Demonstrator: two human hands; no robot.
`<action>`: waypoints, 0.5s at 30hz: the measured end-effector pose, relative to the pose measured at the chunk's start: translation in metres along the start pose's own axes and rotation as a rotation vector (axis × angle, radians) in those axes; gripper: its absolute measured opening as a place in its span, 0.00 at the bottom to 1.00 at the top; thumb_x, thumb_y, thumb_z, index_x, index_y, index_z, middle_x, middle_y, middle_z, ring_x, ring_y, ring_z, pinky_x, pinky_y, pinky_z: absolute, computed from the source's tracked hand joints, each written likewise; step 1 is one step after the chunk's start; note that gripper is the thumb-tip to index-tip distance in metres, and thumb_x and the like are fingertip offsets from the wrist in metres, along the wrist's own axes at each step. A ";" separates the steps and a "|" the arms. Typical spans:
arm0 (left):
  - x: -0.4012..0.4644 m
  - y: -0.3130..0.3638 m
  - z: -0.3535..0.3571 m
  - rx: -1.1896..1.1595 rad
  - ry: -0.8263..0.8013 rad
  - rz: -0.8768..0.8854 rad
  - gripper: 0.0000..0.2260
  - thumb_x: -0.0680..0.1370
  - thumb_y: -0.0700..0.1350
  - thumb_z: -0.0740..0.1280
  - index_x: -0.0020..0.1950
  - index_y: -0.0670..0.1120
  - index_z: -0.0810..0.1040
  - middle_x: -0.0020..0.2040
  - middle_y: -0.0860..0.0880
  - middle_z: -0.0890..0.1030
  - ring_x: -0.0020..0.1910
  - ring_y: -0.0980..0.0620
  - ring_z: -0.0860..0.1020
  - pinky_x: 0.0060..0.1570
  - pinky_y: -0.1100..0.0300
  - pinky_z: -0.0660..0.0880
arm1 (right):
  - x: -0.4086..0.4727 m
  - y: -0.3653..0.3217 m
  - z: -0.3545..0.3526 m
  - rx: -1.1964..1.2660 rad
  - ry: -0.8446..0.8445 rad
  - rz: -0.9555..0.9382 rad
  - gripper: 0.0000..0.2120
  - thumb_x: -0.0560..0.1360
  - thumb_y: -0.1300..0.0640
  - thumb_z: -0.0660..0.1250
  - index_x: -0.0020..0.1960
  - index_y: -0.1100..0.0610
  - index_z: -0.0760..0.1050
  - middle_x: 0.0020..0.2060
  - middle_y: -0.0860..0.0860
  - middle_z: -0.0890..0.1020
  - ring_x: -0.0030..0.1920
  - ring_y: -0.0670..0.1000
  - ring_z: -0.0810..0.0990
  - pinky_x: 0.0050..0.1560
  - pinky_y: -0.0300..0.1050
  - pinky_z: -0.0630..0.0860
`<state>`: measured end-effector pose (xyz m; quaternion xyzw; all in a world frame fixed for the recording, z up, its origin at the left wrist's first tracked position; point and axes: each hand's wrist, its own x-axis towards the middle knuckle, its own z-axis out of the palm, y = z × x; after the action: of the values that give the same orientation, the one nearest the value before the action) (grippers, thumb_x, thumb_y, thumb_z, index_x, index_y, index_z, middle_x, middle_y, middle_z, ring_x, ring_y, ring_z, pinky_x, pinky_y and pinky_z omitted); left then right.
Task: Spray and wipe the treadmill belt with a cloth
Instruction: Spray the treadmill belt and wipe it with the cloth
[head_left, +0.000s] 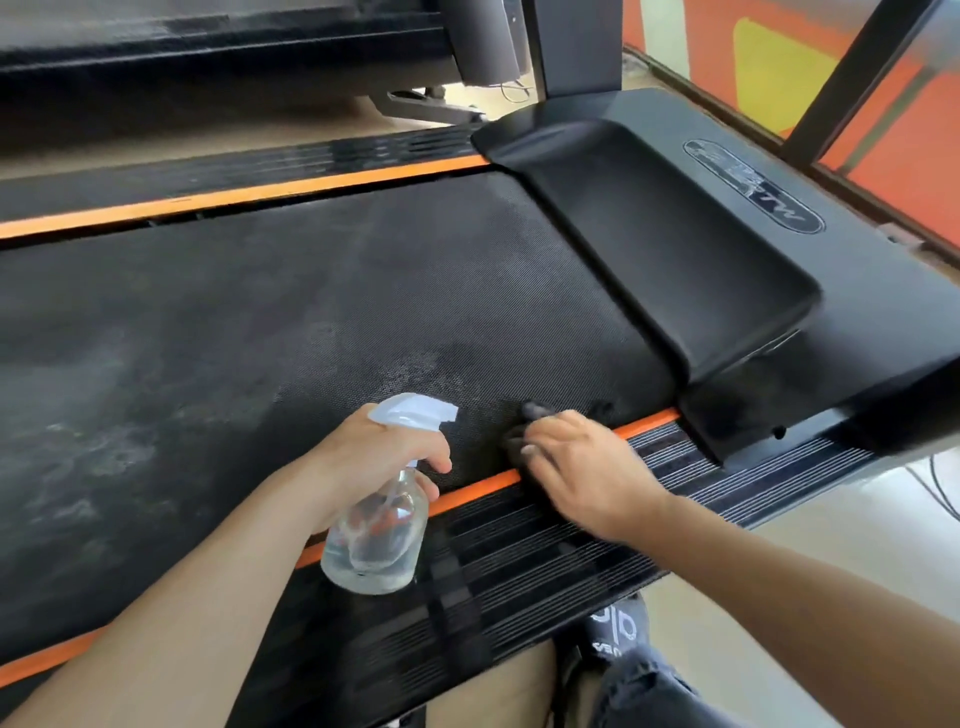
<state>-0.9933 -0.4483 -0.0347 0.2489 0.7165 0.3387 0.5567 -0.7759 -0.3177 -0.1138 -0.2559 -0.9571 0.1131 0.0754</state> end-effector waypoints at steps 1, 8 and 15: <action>0.000 0.000 -0.001 -0.001 -0.004 0.006 0.14 0.73 0.39 0.75 0.57 0.49 0.84 0.61 0.32 0.82 0.37 0.48 0.86 0.38 0.54 0.79 | -0.005 0.017 -0.005 -0.055 0.026 0.069 0.20 0.83 0.49 0.51 0.46 0.54 0.79 0.47 0.51 0.81 0.57 0.53 0.77 0.59 0.50 0.73; 0.000 -0.002 -0.008 -0.032 -0.006 0.012 0.14 0.74 0.37 0.74 0.57 0.51 0.84 0.51 0.42 0.83 0.36 0.49 0.86 0.32 0.58 0.79 | 0.010 -0.019 -0.002 -0.065 0.074 0.278 0.23 0.81 0.48 0.51 0.36 0.55 0.78 0.38 0.51 0.80 0.45 0.57 0.78 0.48 0.52 0.74; 0.007 -0.006 -0.020 0.010 0.023 0.003 0.12 0.73 0.38 0.75 0.53 0.50 0.84 0.57 0.39 0.85 0.37 0.47 0.86 0.34 0.58 0.79 | 0.028 -0.063 0.017 0.047 -0.078 -0.110 0.23 0.82 0.47 0.49 0.42 0.54 0.79 0.42 0.49 0.78 0.45 0.54 0.75 0.49 0.50 0.71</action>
<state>-1.0142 -0.4509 -0.0403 0.2489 0.7241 0.3386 0.5468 -0.8326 -0.3594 -0.1117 -0.1964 -0.9690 0.1411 0.0502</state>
